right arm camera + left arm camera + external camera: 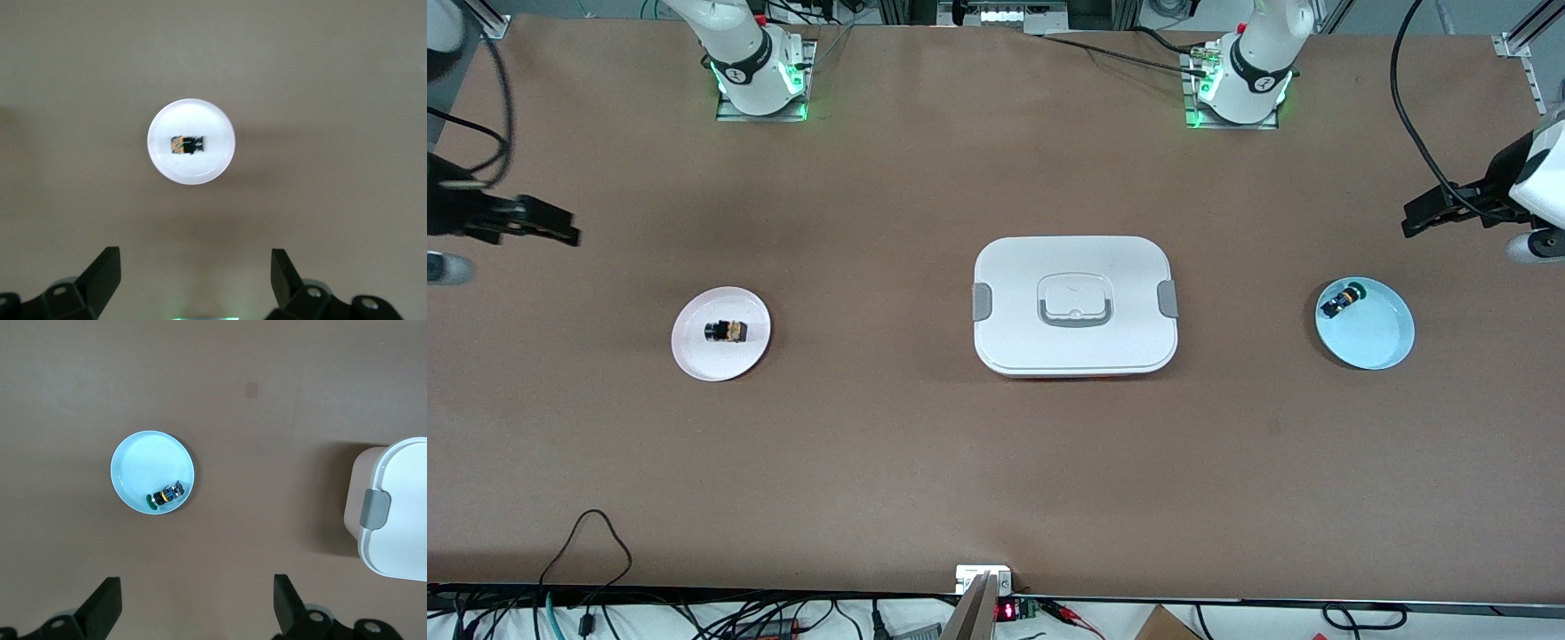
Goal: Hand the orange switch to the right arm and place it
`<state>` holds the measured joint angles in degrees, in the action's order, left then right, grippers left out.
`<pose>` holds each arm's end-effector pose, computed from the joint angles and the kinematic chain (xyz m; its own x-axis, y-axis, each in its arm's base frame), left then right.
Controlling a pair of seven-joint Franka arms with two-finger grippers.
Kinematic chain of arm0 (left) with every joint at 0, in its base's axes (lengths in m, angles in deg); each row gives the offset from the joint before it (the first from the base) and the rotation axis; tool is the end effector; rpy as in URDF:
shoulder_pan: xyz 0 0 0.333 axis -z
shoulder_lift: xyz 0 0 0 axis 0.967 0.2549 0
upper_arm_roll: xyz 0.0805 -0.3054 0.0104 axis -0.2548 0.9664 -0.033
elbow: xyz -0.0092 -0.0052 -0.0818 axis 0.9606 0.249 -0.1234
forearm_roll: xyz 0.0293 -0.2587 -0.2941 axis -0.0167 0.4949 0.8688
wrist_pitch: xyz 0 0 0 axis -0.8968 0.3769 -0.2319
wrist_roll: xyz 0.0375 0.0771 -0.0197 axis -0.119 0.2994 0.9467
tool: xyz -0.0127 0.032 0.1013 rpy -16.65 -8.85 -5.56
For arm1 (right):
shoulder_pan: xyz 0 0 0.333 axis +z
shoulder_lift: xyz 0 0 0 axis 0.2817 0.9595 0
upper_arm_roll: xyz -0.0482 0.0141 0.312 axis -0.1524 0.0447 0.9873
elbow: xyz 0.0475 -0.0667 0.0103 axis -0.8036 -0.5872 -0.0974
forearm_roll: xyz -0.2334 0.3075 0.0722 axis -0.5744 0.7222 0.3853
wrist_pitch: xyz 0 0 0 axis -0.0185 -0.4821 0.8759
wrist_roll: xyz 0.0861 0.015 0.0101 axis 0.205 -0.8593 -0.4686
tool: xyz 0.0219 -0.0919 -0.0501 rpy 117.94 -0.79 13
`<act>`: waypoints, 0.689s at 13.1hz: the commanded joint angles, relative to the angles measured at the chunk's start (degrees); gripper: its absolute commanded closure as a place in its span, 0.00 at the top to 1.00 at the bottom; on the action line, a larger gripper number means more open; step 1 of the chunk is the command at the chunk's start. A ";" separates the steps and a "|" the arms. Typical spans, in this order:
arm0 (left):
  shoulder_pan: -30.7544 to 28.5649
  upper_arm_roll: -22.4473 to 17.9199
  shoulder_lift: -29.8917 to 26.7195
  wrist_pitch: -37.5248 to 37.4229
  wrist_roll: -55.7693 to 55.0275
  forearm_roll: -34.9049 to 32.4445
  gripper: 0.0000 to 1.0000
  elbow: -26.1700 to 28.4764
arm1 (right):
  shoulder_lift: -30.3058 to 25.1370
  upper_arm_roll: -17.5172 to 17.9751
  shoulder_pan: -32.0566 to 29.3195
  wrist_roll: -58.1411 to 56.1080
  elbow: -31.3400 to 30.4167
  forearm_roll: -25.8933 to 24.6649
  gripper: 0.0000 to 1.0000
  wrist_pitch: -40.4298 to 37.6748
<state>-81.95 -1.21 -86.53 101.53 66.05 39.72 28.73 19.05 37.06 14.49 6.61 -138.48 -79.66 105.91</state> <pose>0.5571 0.0139 0.5923 0.9881 0.1278 -0.0854 0.1236 -0.9909 -0.0529 0.5932 -0.0307 0.6081 0.9937 -0.0511 -0.0997 -0.0477 -0.9982 0.0363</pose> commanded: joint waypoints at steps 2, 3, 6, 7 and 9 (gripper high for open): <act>0.39 -0.17 0.71 -1.17 0.02 -0.97 1.00 -1.47 | 0.55 -1.16 -0.76 -1.44 0.81 -1.66 1.00 -0.32; 0.40 -0.17 0.80 -1.17 -0.07 -0.97 1.00 -1.39 | -0.06 -1.33 -0.85 -1.45 -0.59 -1.49 1.00 -0.32; 0.40 -0.17 0.80 -1.17 0.02 -0.88 1.00 -1.47 | -7.86 -1.25 -0.68 -1.36 -13.83 -1.14 1.00 8.09; 0.40 -0.26 0.80 -1.17 0.02 -0.88 1.00 -1.47 | -8.41 -1.16 -0.59 -1.28 -14.66 -0.79 1.00 8.47; 0.40 -0.26 0.80 -1.17 0.02 -0.79 1.00 -1.38 | -9.29 -0.72 -0.24 -1.36 -14.49 -0.70 1.00 8.38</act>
<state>-81.95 -1.21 -86.27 101.49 66.05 39.72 28.64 13.43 35.70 14.13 5.92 -149.74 -80.36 112.95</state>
